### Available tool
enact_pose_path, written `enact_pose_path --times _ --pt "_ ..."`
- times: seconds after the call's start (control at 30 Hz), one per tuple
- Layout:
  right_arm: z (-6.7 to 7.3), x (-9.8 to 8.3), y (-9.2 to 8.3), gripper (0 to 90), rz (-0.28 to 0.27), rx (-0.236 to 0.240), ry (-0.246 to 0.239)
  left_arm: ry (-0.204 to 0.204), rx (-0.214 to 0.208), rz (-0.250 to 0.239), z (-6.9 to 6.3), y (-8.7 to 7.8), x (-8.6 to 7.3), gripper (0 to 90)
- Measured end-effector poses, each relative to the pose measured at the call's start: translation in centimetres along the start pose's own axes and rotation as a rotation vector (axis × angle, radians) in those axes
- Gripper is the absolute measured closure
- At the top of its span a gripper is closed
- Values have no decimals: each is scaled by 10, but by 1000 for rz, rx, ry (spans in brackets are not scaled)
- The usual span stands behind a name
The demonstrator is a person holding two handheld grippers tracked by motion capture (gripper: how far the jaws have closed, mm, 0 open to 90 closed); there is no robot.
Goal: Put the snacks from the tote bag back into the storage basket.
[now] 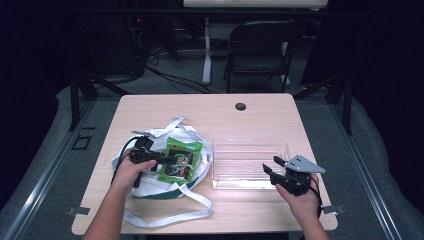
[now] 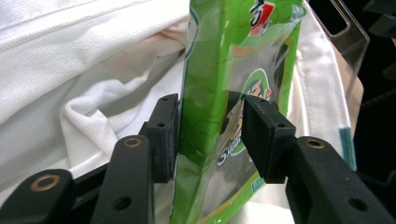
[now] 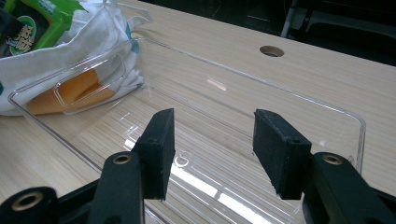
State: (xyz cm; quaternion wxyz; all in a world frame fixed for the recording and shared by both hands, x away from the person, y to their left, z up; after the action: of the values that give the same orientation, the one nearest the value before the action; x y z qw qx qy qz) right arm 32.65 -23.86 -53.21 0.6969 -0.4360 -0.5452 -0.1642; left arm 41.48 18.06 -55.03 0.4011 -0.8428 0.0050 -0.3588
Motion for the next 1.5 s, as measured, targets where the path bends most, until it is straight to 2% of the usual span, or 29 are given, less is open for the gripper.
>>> enact_pose_path --times 0.2,0.37,0.67,0.87,1.07,1.33,1.5 --pt "0 0 0 488 1 1 -1 35 -28 -11 -7 -7 0 578" --pt "0 1 1 488 2 3 -5 60 -12 -7 -9 -10 -2 610" --pt "-1 2 4 488 -2 7 -7 53 4 -6 -5 -17 -7 709" --pt "0 4 6 488 -7 12 -1 26 6 -14 -1 -21 -11 724" --pt "1 5 9 488 -3 23 -5 21 15 -25 0 -25 -12 725" --pt "1 7 12 486 23 34 -30 20 42 -77 1 -33 -10 726" --pt "0 7 13 501 59 23 -54 35 64 -138 -1 -40 -6 726"
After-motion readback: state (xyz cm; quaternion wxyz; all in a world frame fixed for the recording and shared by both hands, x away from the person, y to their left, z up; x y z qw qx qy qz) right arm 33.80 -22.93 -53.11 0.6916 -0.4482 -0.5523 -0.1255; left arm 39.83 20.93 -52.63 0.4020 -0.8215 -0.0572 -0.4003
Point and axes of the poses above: each handheld gripper's, and its own axes: y roughly forward along the jaws, x roughly out of its top, z roughly to its left, the point moved 4 cm from there along y, roughly forward along the jaws, and after that the axes turned 8 degrees about x, right-handed, at the moved point
